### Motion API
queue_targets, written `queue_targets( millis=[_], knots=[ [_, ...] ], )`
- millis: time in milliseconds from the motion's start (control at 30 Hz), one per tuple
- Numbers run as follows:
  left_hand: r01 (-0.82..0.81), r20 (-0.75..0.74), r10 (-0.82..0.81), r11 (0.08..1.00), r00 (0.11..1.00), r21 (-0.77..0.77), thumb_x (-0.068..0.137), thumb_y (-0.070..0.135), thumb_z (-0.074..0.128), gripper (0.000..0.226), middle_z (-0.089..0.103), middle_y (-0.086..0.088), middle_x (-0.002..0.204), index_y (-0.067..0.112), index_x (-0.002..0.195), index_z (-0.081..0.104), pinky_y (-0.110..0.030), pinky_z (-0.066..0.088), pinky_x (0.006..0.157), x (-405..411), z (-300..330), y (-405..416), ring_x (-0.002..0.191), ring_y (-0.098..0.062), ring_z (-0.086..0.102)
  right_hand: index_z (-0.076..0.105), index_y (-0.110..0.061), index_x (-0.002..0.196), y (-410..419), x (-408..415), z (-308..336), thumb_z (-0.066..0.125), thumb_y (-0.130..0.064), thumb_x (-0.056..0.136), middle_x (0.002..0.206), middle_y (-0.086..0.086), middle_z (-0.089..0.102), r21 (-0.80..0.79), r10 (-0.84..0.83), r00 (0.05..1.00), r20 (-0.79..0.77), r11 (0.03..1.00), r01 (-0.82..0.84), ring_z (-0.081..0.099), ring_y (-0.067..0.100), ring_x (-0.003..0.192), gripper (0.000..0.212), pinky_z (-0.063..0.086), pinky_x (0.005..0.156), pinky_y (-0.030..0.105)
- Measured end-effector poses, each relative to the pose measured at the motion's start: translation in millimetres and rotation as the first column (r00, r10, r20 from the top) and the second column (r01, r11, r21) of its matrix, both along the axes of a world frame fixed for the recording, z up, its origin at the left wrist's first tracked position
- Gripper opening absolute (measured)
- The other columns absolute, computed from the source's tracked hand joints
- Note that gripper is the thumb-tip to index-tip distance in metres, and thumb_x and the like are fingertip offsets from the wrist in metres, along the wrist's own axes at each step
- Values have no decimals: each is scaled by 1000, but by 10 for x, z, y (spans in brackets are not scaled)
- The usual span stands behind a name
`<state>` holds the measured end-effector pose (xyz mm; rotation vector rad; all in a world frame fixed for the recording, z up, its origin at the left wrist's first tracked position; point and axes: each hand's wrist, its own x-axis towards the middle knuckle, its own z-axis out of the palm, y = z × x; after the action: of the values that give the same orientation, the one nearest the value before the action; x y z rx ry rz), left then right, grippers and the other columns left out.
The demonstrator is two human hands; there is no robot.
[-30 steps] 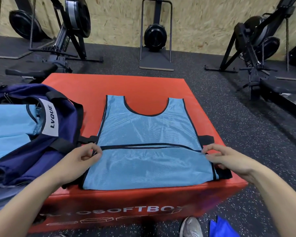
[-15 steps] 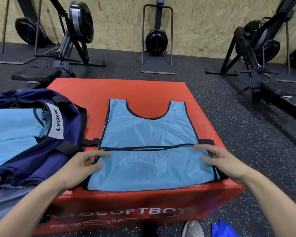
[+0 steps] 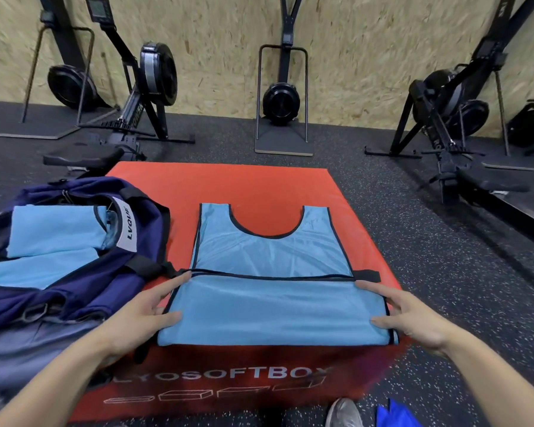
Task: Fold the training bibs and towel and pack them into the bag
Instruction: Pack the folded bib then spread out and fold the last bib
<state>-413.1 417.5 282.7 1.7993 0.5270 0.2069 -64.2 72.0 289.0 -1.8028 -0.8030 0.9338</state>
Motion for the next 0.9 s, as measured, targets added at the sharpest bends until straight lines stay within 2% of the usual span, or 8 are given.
queue_targets(
  millis=[200,333,400,500,633,733,833,900],
  knots=[
    [35,-39,-33,998,999,56,91,28,71,70,54,14,145,47,149,37,-46,38,112,-221,28,-74,114,-24,55,58,-26,137,-177,-182,104,67,15,84,137,-6,62,-1,45,997,66,999,-45,59,7,124,67,50,96,21],
    [-37,-17,39,996,999,77,89,27,69,69,57,-6,96,55,144,39,-36,43,85,-66,-77,51,94,-19,47,51,-27,140,-35,-165,137,60,13,89,139,-8,57,-75,60,970,233,996,-44,59,-17,72,66,44,64,5],
    [-94,-15,95,994,995,51,87,21,64,71,58,-9,88,59,141,40,-37,42,79,72,-117,146,84,-25,51,50,-33,141,99,-74,150,62,10,87,145,-12,52,-80,55,950,307,996,-32,59,-19,92,70,45,80,6],
    [-162,4,162,985,987,50,83,16,58,73,65,-23,91,60,139,42,-47,45,81,359,-72,370,85,-30,55,53,-38,140,358,154,241,62,10,86,142,-16,56,-22,-5,945,328,1000,13,56,-4,123,73,46,108,29],
    [-241,78,233,963,969,124,88,-12,54,82,66,5,130,59,129,55,-48,48,104,886,161,821,114,-15,65,54,-40,140,892,656,434,66,7,83,136,-17,60,6,-60,916,397,998,63,62,-7,108,74,50,103,35],
    [-257,83,244,936,966,239,88,-17,51,80,62,-9,135,48,133,55,-35,48,102,1338,271,1173,125,-23,59,56,-39,139,1340,1086,468,66,9,83,136,-16,60,-3,-66,916,395,997,73,61,0,116,74,51,103,34],
    [-295,60,290,907,955,300,89,-15,49,71,68,-4,80,41,132,55,-21,52,62,1719,223,1455,69,-7,68,57,-38,138,1718,1431,398,66,8,84,135,-22,57,-7,-72,917,392,997,81,57,-6,116,72,50,100,27],
    [-296,2,315,890,949,347,88,-12,48,73,55,3,56,53,120,58,-21,40,50,1895,31,1630,44,-10,45,58,-39,136,1897,1617,209,66,7,84,133,-21,58,-52,-77,929,362,993,102,60,-2,112,69,53,91,26]
  ],
)
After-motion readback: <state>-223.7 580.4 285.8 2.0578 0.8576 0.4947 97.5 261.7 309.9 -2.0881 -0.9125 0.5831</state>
